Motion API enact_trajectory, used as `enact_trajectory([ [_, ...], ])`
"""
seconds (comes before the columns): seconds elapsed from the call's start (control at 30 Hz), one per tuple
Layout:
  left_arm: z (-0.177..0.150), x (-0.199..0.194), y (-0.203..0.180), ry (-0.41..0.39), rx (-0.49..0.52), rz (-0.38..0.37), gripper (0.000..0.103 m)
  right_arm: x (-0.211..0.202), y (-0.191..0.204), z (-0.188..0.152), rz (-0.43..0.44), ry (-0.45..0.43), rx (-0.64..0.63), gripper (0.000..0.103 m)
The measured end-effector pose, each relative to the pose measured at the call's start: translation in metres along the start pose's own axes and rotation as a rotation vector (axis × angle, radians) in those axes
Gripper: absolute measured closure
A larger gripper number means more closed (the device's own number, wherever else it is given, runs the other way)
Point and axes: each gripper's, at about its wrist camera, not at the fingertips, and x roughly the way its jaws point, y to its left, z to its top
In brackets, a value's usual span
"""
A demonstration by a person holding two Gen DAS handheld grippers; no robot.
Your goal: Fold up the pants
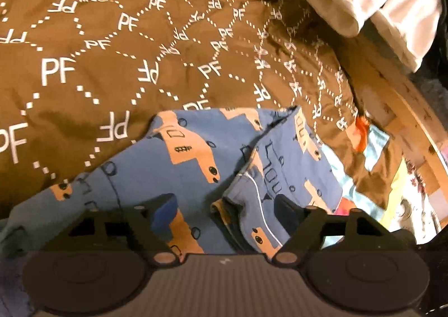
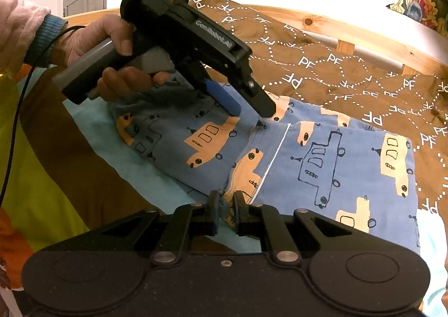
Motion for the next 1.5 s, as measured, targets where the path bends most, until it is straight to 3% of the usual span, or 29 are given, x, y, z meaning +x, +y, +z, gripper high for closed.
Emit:
enact_trajectory([
  [0.23,-0.002,0.014,-0.008,0.049,0.030,0.002,0.064,0.000,0.000,-0.001,0.001,0.003,-0.003,0.092],
  [0.27,-0.002,0.017,-0.009,0.058,0.033,0.025,0.073,0.001,0.000,-0.001,0.001,0.004,-0.002,0.092],
  [0.37,-0.003,0.019,-0.010,0.069,0.025,0.053,0.083,0.000,0.000,-0.001,-0.001,0.003,-0.002,0.092],
  [0.6,-0.001,0.011,-0.021,0.054,0.013,0.095,0.090,-0.001,-0.001,-0.002,-0.002,-0.008,0.014,0.092],
  [0.97,0.018,-0.018,-0.039,0.016,0.097,0.153,0.092,-0.002,0.003,0.008,0.019,-0.039,0.071,0.093],
  [1.33,0.011,-0.006,-0.009,0.077,0.009,0.201,0.092,0.009,0.017,0.012,0.027,-0.022,0.047,0.093],
  [1.5,0.011,-0.009,0.002,0.073,-0.057,0.165,0.083,0.007,0.009,0.011,0.011,-0.021,0.068,0.084],
])
